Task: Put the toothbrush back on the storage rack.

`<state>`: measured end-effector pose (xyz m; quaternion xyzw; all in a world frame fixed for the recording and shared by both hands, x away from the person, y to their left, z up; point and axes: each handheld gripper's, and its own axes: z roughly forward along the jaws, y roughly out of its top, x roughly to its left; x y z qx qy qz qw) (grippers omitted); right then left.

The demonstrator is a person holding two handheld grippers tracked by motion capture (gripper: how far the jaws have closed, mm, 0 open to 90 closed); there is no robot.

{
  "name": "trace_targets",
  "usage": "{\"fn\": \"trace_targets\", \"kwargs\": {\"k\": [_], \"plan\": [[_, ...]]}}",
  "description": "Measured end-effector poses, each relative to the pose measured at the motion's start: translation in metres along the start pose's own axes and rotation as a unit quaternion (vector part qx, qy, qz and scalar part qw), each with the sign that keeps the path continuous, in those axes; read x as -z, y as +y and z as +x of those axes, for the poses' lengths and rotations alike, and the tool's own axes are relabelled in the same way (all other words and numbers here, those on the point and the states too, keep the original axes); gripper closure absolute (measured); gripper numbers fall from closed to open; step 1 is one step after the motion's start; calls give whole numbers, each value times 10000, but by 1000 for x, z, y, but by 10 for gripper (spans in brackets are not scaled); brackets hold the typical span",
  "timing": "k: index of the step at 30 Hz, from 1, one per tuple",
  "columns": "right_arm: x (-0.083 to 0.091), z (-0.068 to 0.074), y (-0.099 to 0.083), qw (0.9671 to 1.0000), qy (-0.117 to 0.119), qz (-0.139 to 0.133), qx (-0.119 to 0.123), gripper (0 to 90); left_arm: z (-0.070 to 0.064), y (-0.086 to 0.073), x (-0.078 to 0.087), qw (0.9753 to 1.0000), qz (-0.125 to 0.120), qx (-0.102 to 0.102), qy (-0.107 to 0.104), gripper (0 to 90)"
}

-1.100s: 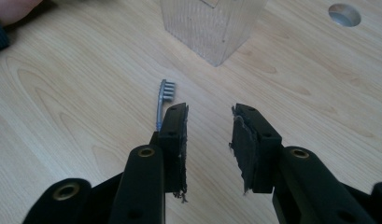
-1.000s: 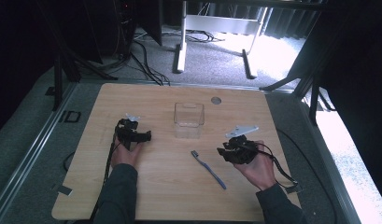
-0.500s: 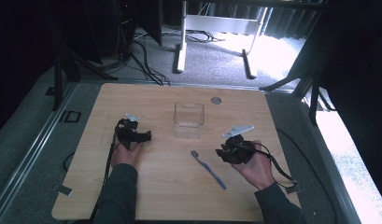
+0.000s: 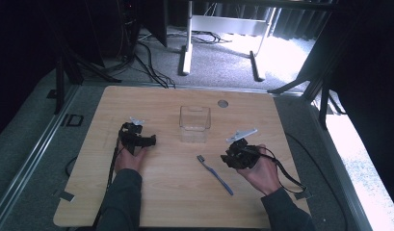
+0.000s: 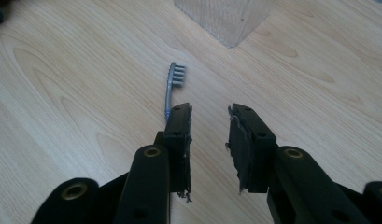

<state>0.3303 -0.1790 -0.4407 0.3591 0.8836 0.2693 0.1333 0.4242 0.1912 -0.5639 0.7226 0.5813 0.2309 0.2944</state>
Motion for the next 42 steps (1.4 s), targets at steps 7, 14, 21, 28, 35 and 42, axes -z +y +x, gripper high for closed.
{"fn": "trace_targets", "kwargs": {"k": [7, 14, 21, 28, 35, 42], "plan": [[-3, 0, 1, 10000, 7, 80, 0, 695, 0, 0, 0, 10000, 0, 2, 0, 55], [-7, 1, 2, 9998, 29, 192, 2, 705, 0, 0, 0, 10000, 0, 0, -1, 55], [-10, 1, 2, 9996, 49, 294, -7, 709, 0, 0, 0, 10000, 0, 0, 1, 55], [-13, 2, 3, 9993, 73, 371, 9, 713, 0, 0, 0, 10000, -1, 1, 0, 55], [-14, 3, 3, 9992, 72, 385, 31, 719, 0, 0, 0, 10000, 0, 1, 1, 55], [-15, 7, 5, 9989, 76, 449, 100, 726, 0, 0, 0, 10000, 0, 0, 0, 55]]}}
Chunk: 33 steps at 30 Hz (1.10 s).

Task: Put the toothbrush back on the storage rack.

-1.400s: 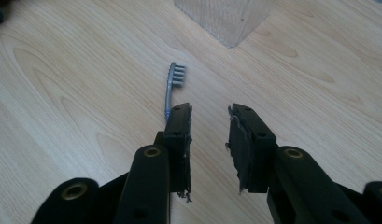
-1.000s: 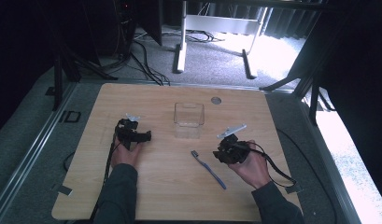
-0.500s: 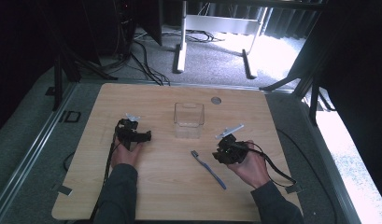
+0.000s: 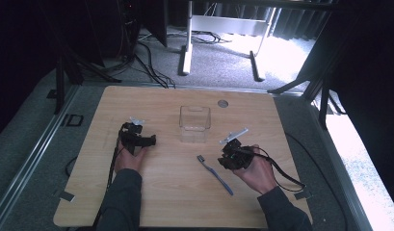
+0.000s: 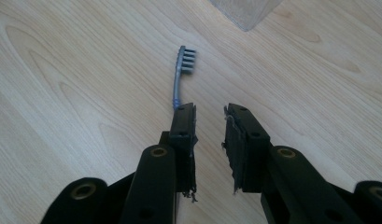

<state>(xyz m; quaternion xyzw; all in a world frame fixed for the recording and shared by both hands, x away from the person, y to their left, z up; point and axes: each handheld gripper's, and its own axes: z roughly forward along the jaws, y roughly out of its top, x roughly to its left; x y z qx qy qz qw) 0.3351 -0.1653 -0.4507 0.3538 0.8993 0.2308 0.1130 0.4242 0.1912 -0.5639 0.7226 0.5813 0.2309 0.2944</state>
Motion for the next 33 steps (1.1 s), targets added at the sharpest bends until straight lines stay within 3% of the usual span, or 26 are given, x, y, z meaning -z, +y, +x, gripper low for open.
{"fn": "trace_targets", "kwargs": {"k": [33], "plan": [[-17, 9, 7, 9985, 178, 491, 190, 763, 0, 0, 0, 10000, 0, -1, -1, 55]]}}
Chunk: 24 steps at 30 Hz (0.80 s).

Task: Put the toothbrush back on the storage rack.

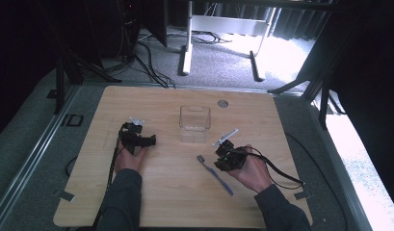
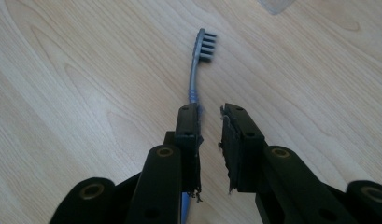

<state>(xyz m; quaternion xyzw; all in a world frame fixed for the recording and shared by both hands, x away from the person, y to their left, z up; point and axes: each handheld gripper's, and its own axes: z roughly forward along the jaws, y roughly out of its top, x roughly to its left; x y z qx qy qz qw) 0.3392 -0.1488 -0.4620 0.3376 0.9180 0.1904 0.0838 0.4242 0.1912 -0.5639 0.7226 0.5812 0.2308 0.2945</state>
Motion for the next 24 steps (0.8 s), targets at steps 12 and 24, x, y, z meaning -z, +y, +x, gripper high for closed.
{"fn": "trace_targets", "kwargs": {"k": [12, 24], "plan": [[-6, 2, 1, 9998, 33, 162, 63, 772, 0, 0, 0, 10000, 0, 0, -2, 55], [-14, 5, 2, 9993, 74, 341, 131, 778, 0, 0, 0, 10000, -1, 2, 0, 55]]}}
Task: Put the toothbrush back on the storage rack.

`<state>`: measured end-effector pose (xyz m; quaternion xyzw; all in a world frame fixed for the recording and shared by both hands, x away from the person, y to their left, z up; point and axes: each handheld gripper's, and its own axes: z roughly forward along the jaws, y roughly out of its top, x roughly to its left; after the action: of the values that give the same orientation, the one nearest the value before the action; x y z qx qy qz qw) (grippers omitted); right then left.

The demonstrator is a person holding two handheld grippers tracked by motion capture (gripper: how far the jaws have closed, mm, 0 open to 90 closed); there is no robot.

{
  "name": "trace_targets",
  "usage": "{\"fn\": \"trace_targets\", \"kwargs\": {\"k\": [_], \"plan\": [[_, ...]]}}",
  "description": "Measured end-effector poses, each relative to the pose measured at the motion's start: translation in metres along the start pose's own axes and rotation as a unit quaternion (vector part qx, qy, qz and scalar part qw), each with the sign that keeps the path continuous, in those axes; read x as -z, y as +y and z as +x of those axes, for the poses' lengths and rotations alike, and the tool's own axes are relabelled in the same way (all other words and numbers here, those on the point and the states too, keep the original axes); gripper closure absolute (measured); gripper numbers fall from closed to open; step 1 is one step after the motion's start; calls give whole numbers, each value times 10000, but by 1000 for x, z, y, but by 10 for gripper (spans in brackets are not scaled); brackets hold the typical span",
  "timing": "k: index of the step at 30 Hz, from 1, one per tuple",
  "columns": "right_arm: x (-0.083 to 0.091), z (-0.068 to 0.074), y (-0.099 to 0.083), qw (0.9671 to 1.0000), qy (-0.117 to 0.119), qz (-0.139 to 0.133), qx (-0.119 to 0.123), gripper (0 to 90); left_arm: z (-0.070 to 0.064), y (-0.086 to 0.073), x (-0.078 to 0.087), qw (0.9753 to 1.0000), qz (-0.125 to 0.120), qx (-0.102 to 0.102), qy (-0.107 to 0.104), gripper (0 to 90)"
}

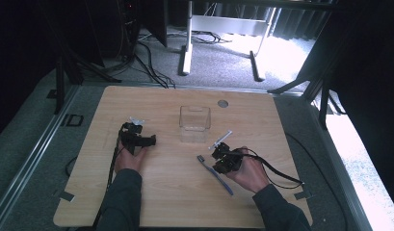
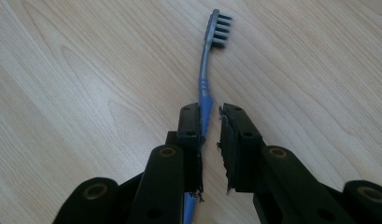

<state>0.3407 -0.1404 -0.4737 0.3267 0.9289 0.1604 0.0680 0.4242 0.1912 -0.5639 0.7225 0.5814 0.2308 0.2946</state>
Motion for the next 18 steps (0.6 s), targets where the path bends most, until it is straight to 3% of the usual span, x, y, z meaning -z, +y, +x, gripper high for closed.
{"fn": "trace_targets", "kwargs": {"k": [18], "plan": [[-9, -1, 4, 9996, 174, 239, -18, 790, 0, 0, 0, 10000, 0, -1, 0, 55]]}}
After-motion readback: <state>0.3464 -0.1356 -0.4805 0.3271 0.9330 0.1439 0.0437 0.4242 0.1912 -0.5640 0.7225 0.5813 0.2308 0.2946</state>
